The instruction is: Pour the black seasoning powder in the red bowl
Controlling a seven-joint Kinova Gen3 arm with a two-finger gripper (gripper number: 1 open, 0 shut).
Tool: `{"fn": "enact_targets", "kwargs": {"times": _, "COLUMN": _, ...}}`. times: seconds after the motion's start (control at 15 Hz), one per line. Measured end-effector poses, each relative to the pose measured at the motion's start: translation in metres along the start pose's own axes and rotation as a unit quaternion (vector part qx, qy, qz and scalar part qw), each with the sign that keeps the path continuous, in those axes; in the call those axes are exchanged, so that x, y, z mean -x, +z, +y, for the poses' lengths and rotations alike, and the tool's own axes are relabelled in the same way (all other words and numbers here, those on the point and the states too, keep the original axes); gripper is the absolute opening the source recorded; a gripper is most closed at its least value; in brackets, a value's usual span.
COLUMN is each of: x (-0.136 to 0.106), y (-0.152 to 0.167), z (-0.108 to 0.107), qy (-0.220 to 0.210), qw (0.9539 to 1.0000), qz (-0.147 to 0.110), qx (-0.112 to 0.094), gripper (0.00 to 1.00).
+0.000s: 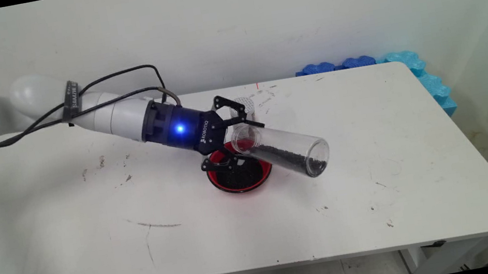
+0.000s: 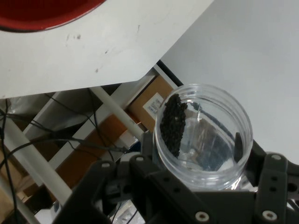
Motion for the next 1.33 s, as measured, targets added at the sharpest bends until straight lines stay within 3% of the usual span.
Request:
{"fn": "enact_targets", "kwargs": {"times": 0.8, "x": -0.006, "y": -0.009, "z": -0.003, "qy": -0.034, "qw": 0.9993, "qz": 0.007, "qx": 0.014, "gripper": 0.0}}
{"fn": "enact_targets", "kwargs": {"times": 1.33, "x": -0.015, "y": -0.02, "z": -0.008, "qy": -0.056, "qw": 0.9977, "qz": 0.013, "qx": 0.037, "gripper": 0.0}}
